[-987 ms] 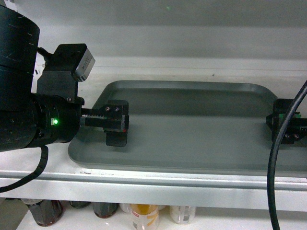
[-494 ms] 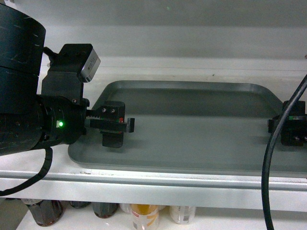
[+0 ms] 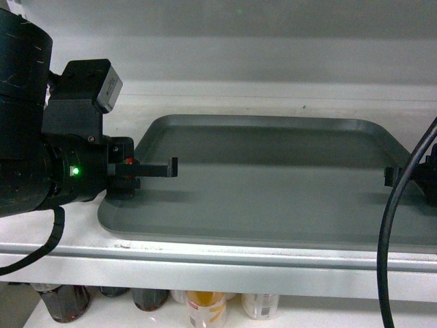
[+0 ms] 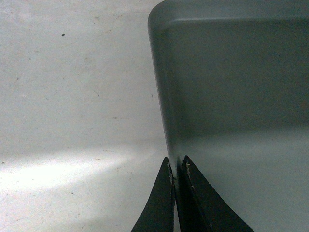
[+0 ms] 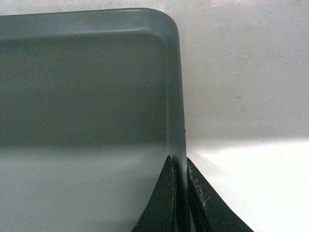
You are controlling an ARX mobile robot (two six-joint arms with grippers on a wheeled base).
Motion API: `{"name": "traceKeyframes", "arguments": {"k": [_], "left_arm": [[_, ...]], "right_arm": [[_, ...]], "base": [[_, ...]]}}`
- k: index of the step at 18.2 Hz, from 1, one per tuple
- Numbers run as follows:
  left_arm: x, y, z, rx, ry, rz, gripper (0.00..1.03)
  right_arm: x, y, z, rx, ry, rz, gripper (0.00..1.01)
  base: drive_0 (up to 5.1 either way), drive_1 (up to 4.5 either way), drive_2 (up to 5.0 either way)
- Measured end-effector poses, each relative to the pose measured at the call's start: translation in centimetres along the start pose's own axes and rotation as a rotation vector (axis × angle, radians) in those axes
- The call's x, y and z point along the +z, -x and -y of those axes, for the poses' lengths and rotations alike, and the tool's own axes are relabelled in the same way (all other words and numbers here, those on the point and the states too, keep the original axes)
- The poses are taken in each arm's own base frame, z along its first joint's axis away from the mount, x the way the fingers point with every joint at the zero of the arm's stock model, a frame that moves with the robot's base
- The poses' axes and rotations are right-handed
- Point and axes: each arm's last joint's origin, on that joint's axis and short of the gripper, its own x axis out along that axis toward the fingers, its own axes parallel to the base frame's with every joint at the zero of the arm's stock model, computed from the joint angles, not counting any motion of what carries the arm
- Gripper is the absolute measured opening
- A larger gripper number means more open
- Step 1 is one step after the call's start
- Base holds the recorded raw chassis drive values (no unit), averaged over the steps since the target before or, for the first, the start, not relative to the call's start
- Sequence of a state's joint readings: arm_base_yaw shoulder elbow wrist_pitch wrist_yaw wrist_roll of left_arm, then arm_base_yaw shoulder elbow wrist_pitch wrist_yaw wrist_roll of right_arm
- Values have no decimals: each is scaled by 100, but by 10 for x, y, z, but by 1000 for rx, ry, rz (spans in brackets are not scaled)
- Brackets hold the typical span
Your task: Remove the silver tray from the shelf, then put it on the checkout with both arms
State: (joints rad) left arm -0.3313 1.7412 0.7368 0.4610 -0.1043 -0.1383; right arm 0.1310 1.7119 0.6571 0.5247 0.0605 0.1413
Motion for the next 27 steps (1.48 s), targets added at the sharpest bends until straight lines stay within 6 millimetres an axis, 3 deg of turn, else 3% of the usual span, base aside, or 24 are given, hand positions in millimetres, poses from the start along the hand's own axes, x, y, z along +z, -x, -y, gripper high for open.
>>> {"name": "traceKeyframes", "arguments": {"k": [8, 17, 23, 27], "left_arm": [[-1, 2, 4, -5, -5, -12, 3], [15, 30, 6, 2, -47, -10, 3], [20, 36, 5, 4, -52, 1, 3], [32, 57, 6, 14, -81, 12, 3]], "right_arm": [[14, 12, -4, -22, 39, 0, 3], [27, 22, -8, -16, 46, -34, 3], [31, 27, -10, -13, 45, -32, 3], [50, 47, -19, -15, 41, -30, 3]], "base": [[0, 0, 0], [0, 0, 0], [0, 0, 0], [0, 0, 0]]}}
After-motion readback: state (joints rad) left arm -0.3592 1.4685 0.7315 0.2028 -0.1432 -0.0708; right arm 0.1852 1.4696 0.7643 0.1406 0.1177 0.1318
